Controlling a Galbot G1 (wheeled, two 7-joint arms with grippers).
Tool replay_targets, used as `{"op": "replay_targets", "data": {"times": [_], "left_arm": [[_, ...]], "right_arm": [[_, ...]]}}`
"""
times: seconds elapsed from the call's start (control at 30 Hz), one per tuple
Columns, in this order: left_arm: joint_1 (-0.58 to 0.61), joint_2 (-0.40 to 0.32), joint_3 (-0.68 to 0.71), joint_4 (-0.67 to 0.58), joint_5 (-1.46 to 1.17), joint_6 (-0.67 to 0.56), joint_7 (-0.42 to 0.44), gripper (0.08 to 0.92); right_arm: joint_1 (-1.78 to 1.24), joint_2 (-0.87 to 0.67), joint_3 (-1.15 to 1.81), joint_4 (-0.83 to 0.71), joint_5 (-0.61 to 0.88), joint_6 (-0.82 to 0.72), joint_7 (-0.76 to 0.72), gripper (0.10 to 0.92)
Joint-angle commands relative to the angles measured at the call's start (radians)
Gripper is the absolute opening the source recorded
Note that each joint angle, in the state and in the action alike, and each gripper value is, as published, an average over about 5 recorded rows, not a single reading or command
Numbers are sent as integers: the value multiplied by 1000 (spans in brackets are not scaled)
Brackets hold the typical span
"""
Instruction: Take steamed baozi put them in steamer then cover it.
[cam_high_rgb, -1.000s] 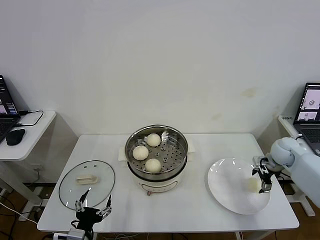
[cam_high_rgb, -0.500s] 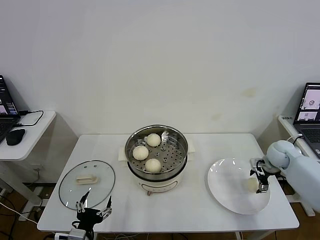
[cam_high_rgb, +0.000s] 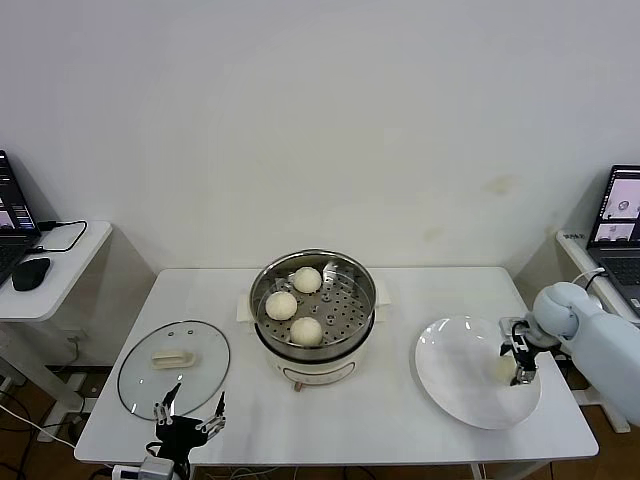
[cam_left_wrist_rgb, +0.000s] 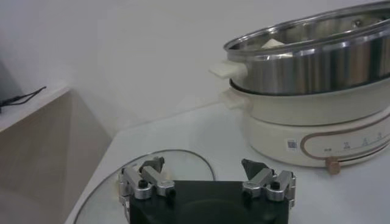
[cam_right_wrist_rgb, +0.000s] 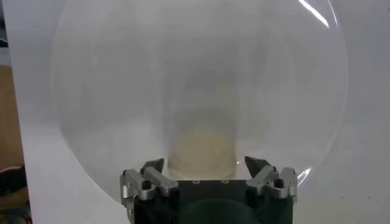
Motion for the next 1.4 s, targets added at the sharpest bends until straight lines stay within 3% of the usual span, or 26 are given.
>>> {"op": "replay_targets", "data": {"times": [0.03, 0.2, 0.37, 0.6, 0.9, 1.4], "left_arm": [[-2, 1, 1, 4, 0, 0, -1, 823], [-9, -1, 10, 7, 0, -1, -3, 823], [-14, -4, 21, 3, 6, -6, -8, 823], [-14, -1, 26, -16, 5, -9, -8, 823], [-24, -3, 17, -32, -15, -8, -6, 823], [-37, -19, -11, -79, -21, -4, -10, 823]], "right_arm": [[16, -18, -5, 15, 29, -16, 1, 666], [112, -66, -62, 83, 137, -57, -12, 608], [335, -98, -203, 180, 288, -113, -42, 603], [687, -19, -434, 229, 518, -193, -68, 602], [941, 192, -658, 153, 620, -237, -67, 604], [991, 516, -829, -35, 763, -318, -55, 603]]}}
